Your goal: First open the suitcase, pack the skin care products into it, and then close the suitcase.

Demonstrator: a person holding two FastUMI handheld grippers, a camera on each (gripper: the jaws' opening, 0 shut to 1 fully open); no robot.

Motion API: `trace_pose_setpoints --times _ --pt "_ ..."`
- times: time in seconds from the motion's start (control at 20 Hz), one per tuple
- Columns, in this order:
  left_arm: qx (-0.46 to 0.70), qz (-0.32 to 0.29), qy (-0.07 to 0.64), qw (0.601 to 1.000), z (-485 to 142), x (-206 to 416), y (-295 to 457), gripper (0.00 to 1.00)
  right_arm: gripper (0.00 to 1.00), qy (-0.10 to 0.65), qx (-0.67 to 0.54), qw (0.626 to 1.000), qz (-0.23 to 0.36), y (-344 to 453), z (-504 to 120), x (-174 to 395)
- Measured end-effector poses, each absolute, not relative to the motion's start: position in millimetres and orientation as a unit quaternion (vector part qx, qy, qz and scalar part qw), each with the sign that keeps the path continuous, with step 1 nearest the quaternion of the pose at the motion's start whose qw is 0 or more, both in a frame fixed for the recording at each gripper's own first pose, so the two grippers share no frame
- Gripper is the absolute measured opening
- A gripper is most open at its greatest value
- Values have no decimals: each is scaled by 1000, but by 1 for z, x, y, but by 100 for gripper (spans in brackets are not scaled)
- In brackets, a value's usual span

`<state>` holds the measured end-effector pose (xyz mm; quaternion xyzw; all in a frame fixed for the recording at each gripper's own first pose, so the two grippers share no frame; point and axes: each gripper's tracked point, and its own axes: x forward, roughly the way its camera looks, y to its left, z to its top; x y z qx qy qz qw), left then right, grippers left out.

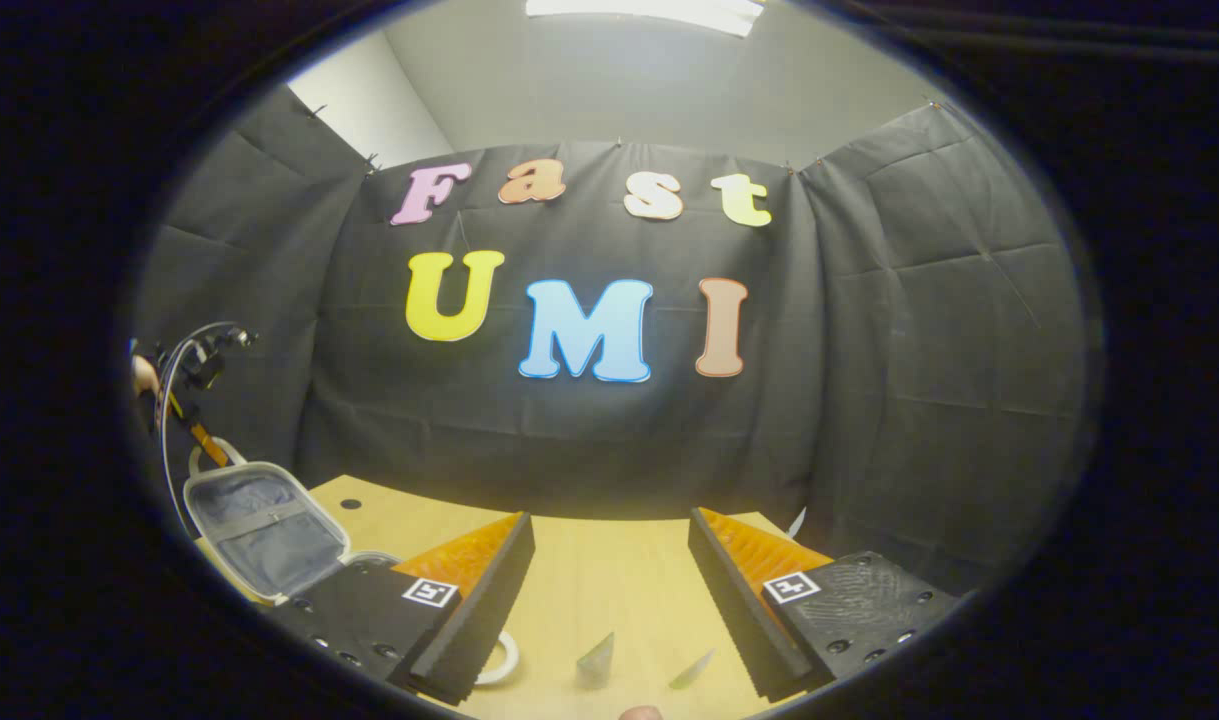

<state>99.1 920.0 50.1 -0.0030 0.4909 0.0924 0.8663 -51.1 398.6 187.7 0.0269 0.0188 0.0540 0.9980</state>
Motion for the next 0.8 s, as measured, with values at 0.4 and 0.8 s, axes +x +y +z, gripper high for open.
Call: trace_pose_setpoints --times 0.4,0.8 --pt "-39 96 513 852 -66 80 972 20 94 19 -3 999 45 416 198 -52" --pt "-93 152 465 868 -76 74 984 55 94 26 -14 999 42 404 197 -61"
